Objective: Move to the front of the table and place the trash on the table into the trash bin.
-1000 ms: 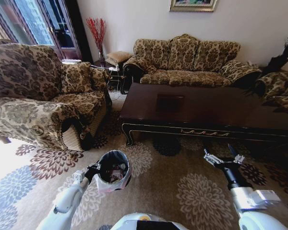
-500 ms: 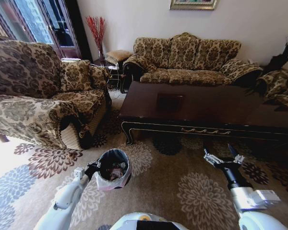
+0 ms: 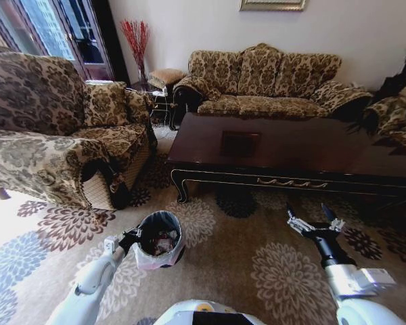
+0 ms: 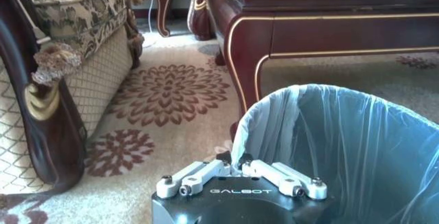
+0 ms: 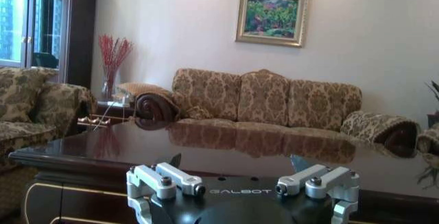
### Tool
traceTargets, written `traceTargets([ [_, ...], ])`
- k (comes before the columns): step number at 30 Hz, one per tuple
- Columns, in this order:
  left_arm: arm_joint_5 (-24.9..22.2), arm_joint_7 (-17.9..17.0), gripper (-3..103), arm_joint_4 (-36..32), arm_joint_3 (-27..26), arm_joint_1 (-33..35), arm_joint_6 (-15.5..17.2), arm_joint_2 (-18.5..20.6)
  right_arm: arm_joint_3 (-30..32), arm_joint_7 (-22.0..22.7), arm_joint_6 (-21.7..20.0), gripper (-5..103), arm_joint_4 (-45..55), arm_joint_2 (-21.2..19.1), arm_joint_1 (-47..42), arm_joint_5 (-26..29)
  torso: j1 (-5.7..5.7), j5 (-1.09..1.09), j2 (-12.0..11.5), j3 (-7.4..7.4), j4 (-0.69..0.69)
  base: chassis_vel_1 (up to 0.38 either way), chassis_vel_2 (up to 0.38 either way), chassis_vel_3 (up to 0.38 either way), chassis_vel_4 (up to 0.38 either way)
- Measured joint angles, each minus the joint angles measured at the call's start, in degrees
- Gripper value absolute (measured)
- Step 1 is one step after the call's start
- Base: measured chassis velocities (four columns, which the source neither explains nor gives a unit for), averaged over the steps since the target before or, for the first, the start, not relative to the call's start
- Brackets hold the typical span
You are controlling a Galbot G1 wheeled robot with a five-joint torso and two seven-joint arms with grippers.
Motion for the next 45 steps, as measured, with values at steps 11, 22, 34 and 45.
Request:
traceTargets([
  [11,-0.47,0.52,2,0.20,0.06,-0.06,-0.05,0.18,0.00,0.00,0.00,100,0.00,0.00,0.00,0.00,-0.92,0.00,-2.46,-1.52,0.00,0.000,0.000,0.000,0.000],
  [22,-1.31,0.89,2,1.52,0.27,-1.55,-0.05,0.53,0.00,0.00,0.00,100,0.00,0.00,0.00,0.00,-1.83,0.00,-5.22,-3.38,-0.01,0.000,0.000,0.000,0.000],
  [34,-1.86,1.03,2,2.32,1.04,-2.45,0.12,0.77,0.00,0.00,0.00,100,0.00,0.00,0.00,0.00,-2.63,0.00,-7.82,-5.18,0.00,0.000,0.000,0.000,0.000],
  [45,-1.87,1.01,2,2.44,1.44,-3.00,0.42,1.08,0.00,0.00,0.00,100,0.00,0.00,0.00,0.00,-3.30,0.00,-10.21,-6.91,0.00,0.000,0.000,0.000,0.000],
])
